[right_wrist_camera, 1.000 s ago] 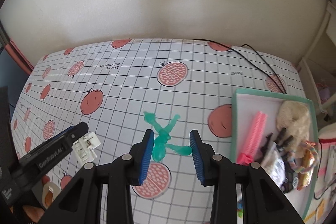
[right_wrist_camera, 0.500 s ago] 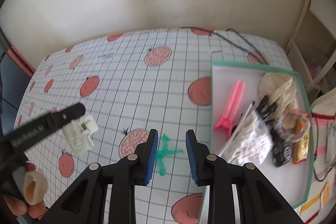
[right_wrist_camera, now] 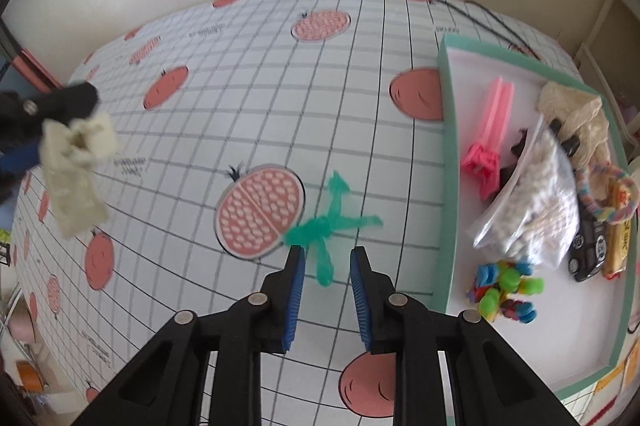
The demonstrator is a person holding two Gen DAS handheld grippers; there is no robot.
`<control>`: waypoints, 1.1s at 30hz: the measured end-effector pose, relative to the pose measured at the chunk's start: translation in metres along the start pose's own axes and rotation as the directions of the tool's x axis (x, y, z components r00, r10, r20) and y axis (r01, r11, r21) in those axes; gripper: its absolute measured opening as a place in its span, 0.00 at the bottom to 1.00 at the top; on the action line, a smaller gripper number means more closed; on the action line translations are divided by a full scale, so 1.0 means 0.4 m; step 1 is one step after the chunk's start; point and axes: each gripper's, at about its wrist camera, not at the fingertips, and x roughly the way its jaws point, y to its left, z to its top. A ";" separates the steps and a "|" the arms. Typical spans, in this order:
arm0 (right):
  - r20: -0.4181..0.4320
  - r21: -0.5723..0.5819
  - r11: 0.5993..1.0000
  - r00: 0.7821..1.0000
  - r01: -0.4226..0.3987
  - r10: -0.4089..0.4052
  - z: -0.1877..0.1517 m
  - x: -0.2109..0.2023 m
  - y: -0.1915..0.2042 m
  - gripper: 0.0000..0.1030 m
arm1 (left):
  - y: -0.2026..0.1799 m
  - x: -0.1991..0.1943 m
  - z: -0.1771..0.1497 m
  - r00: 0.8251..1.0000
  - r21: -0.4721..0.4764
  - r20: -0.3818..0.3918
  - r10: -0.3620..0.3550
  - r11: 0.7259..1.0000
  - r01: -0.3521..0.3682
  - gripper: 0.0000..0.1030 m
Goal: Organize objects
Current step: 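Carry the white piece and green toy over the teal tray with both grippers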
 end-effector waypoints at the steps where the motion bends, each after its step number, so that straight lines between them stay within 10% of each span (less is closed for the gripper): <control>1: -0.007 0.000 1.000 1.000 0.004 -0.004 -0.003 0.006 -0.001 0.20 | 0.000 -0.002 -0.001 1.000 0.001 0.001 0.002 1.000 -0.002 0.33; 33: 0.118 0.010 1.000 0.993 0.009 -0.011 -0.060 -0.195 -0.039 0.10 | -0.045 -0.080 -0.063 0.998 0.061 0.037 0.044 0.997 -0.046 0.33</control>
